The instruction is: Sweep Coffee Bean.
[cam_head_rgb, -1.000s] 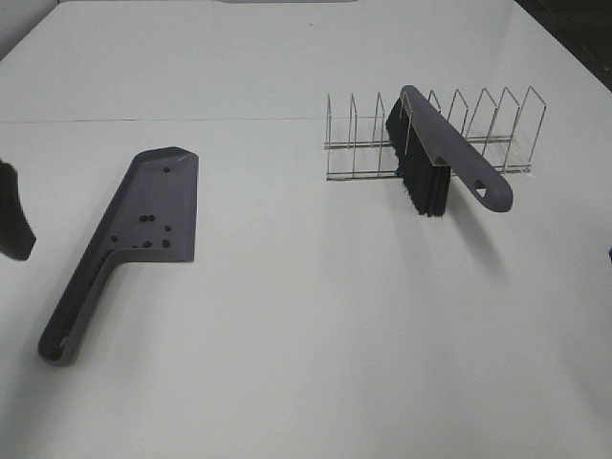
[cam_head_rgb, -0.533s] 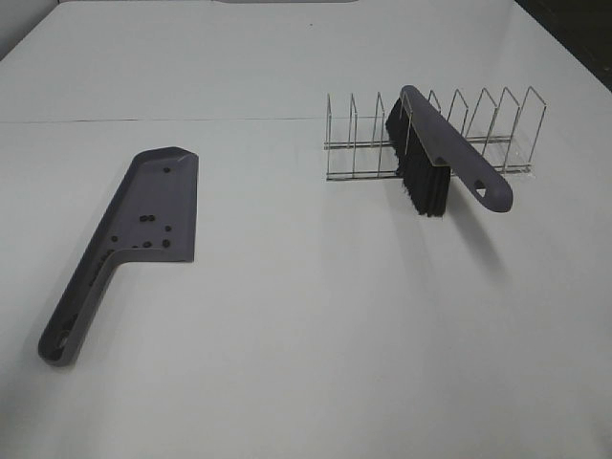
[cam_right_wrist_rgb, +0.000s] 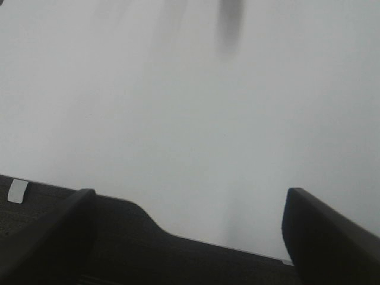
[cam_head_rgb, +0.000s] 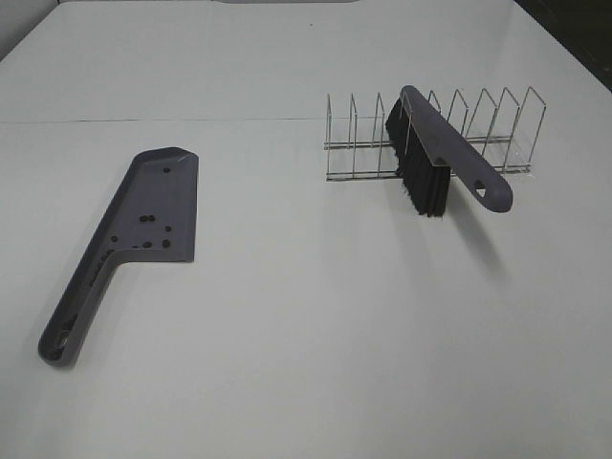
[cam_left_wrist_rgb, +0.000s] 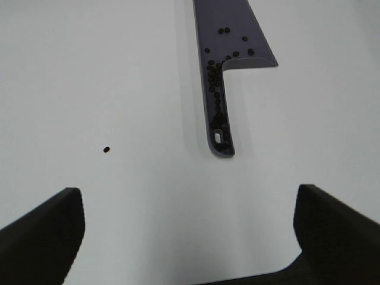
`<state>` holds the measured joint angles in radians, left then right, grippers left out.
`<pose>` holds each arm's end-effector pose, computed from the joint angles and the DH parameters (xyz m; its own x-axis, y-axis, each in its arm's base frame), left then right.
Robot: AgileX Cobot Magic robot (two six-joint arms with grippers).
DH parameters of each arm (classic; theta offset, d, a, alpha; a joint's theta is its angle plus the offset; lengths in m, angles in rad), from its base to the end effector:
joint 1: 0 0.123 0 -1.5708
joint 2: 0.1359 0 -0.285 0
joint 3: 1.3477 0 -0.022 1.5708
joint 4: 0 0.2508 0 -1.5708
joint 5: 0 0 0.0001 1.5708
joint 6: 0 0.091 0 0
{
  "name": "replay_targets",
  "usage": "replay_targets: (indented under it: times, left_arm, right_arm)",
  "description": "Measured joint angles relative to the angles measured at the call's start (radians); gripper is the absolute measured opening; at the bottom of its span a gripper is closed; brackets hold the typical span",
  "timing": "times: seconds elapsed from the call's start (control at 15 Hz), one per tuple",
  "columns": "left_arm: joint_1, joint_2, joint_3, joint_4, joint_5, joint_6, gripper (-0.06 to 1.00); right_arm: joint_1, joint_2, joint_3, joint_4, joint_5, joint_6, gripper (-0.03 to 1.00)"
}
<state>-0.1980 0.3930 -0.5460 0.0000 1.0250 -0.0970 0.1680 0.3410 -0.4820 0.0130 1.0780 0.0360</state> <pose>0.0555 -0.0111 0.2835 -0.7087 0.0434 -0.7042 0.1287 0.9893 -0.0685 0.0453 0.0087 0.2636 -0.7473 -0.0840 -0.6592 -0.1433 0.9890 0.0364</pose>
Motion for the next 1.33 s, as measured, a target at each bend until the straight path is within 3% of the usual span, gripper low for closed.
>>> replay_targets:
  times: [0.2,1.0,1.33]
  left_arm:
    - [0.0,-0.092,0.022,0.007,0.047,0.0,0.87]
    - [0.0,-0.394,0.026,0.006,0.048,0.019,0.87]
    - [0.0,-0.398,0.026,-0.057,0.048,0.185,0.87]
  right_arm:
    - [0.0,-0.051,0.0,0.0,0.017,-0.001,0.79]
    - [0.0,-0.316,0.023,0.005,0.023,-0.026,0.79]
    - [0.001,-0.345,0.023,0.005,0.025,-0.026,0.79]
